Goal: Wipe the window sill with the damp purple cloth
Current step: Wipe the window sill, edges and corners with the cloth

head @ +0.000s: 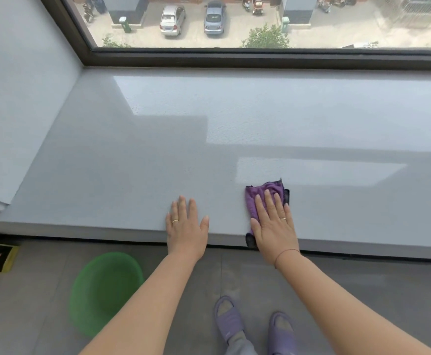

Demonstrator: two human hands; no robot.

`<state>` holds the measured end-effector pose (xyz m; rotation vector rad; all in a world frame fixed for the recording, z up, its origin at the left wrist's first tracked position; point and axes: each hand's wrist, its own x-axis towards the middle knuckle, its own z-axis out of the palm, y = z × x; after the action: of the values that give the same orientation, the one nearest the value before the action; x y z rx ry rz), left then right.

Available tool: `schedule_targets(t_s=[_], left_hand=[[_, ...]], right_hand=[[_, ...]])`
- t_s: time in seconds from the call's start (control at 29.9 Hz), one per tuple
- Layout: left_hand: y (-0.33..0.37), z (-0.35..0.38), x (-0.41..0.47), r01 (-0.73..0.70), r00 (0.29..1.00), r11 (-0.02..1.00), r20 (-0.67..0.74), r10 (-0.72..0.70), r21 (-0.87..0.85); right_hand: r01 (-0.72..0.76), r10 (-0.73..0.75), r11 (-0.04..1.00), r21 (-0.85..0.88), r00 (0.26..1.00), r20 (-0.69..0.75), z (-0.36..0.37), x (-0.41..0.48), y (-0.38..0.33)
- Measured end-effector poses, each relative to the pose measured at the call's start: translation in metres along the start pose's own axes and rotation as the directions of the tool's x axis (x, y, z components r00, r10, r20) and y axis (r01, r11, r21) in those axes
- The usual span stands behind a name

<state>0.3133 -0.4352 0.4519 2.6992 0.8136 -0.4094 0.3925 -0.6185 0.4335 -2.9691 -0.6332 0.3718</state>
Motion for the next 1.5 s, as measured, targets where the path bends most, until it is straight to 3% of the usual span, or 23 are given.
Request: schedule_targets(t_s=[0.1, 0.23, 0.3, 0.53, 0.67, 0.7, 0.77, 0.83, 0.9, 1.07, 1.17, 1.2, 1.27, 1.37, 1.44, 1.5], left_hand=[[0.010, 0.003, -0.001, -0.012, 1.000, 0.999, 0.000, 0.012, 0.035], [0.028, 0.006, -0.002, -0.062, 0.997, 0.997, -0.040, 0.064, 0.050], [0.035, 0.007, -0.004, -0.102, 0.994, 0.993, -0.035, 0.104, 0.064], [0.041, 0.019, -0.008, -0.134, 0.988, 0.986, 0.091, 0.125, 0.103], [0.045, 0.022, -0.007, -0.103, 0.992, 0.988, 0.088, 0.093, 0.112], [0.048, 0.023, -0.008, -0.082, 0.994, 0.991, 0.076, 0.075, 0.105], [0.058, 0.026, -0.009, -0.038, 0.999, 0.996, 0.030, 0.035, 0.084], [0.072, 0.028, -0.010, -0.036, 0.999, 0.997, -0.008, 0.036, 0.073], [0.087, 0.030, -0.008, -0.073, 0.997, 0.994, -0.015, 0.075, 0.075], [0.118, 0.029, 0.012, -0.153, 0.987, 0.983, -0.040, 0.157, 0.100], [0.137, 0.030, 0.027, -0.169, 0.985, 0.980, -0.027, 0.172, 0.102], [0.144, 0.033, 0.029, -0.169, 0.985, 0.980, -0.014, 0.171, 0.105], [0.152, 0.039, 0.030, -0.162, 0.986, 0.980, -0.007, 0.164, 0.119], [0.152, 0.042, 0.028, -0.151, 0.987, 0.979, -0.032, 0.157, 0.137], [0.150, 0.040, 0.029, -0.156, 0.987, 0.978, -0.024, 0.161, 0.140], [0.150, 0.039, 0.028, -0.156, 0.987, 0.978, -0.017, 0.160, 0.139]], right_hand=[[-0.057, 0.056, 0.996, 0.074, 0.998, 0.006, 0.002, -0.003, -0.031], [0.242, -0.244, 0.969, 0.040, 0.967, 0.068, 0.004, -0.009, -0.031], [0.288, -0.287, 0.957, -0.016, 0.957, 0.048, 0.002, -0.007, -0.002], [-0.030, 0.030, 0.999, -0.017, 0.999, 0.022, -0.019, -0.002, 0.100], [-0.238, 0.237, 0.969, 0.058, 0.971, 0.019, -0.023, 0.017, 0.079], [-0.228, 0.228, 0.971, 0.066, 0.974, 0.014, -0.022, 0.019, 0.066], [-0.034, 0.033, 0.998, 0.047, 0.999, 0.024, -0.016, 0.017, 0.045], [0.194, -0.193, 0.981, 0.002, 0.979, 0.071, -0.013, 0.014, 0.048], [0.273, -0.270, 0.961, -0.039, 0.960, 0.073, -0.017, 0.022, 0.074], [-0.028, 0.028, 1.000, -0.012, 0.999, 0.030, -0.039, 0.059, 0.151], [-0.177, 0.176, 0.984, 0.037, 0.984, 0.032, -0.043, 0.078, 0.143], [-0.152, 0.151, 0.987, 0.042, 0.988, 0.035, -0.041, 0.082, 0.131], [0.080, -0.082, 0.996, 0.036, 0.996, 0.044, -0.034, 0.084, 0.107], [0.389, -0.388, 0.921, -0.005, 0.918, 0.085, -0.034, 0.092, 0.105], [0.378, -0.376, 0.926, -0.028, 0.925, 0.059, -0.041, 0.110, 0.126], [0.227, -0.227, 0.974, -0.004, 0.973, 0.032, -0.050, 0.133, 0.152]])
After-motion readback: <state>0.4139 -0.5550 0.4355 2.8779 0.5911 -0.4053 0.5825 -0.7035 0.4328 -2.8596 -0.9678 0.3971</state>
